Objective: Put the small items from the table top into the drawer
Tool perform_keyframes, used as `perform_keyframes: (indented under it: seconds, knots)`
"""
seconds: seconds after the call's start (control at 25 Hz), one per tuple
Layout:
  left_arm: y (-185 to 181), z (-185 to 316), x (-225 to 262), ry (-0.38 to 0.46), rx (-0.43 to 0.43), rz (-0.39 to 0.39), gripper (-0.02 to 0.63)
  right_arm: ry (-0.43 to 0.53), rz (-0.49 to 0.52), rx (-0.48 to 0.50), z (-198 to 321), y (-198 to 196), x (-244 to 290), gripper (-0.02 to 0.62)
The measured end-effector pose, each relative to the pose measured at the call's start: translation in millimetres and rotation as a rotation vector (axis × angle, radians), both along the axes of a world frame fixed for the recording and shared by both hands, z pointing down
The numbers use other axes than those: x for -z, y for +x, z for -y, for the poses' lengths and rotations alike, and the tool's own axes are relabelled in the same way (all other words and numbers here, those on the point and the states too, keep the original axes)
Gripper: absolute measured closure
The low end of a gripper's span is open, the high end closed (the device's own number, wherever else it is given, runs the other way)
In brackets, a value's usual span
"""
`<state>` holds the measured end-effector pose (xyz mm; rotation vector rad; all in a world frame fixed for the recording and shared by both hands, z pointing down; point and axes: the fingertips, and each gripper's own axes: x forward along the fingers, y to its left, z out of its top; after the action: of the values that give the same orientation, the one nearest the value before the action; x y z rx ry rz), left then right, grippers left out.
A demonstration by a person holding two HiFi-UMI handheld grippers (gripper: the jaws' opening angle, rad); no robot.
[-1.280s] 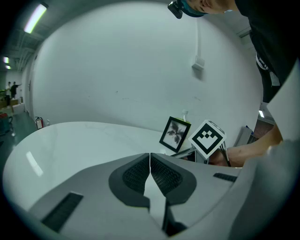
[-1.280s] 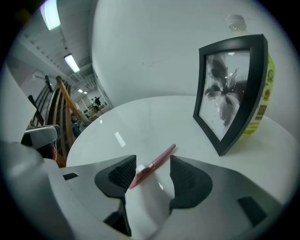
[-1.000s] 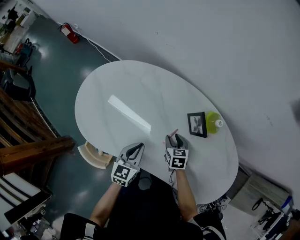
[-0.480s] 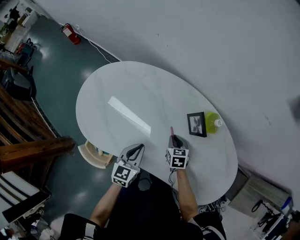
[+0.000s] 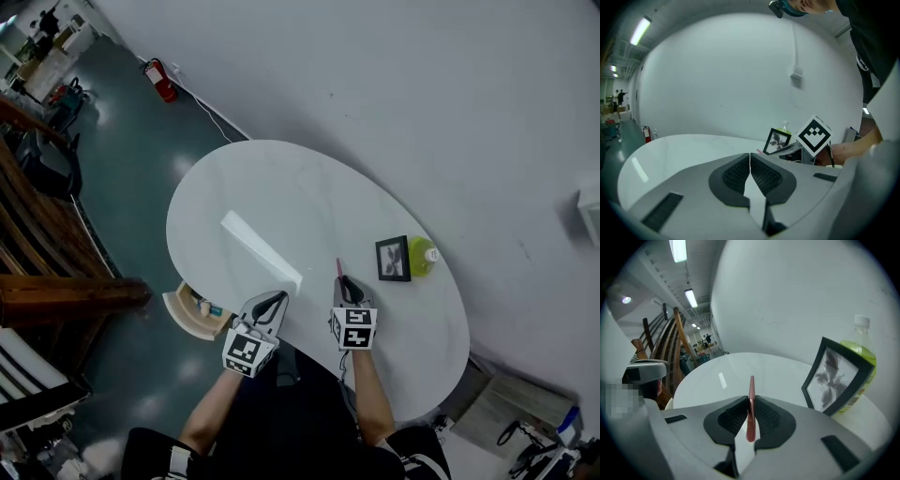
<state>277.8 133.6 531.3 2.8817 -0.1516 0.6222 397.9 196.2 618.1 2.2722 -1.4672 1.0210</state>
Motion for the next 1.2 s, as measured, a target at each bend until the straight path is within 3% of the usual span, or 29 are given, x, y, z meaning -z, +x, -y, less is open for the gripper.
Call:
perform_keyframes:
  seconds: [0.56, 1.2]
  knots:
    - [-72.6, 34.6, 67.5, 0.096, 0.146, -0.082, 0.584, 0.16, -0.087, 0.172, 50.9, -79.9, 96.2, 0.529]
    - [-218.7, 99.5, 92.3, 0.143, 0.398, -0.111, 0.584, 0.24, -0.082, 0.459, 139.5, -236.7, 133.5, 0.529]
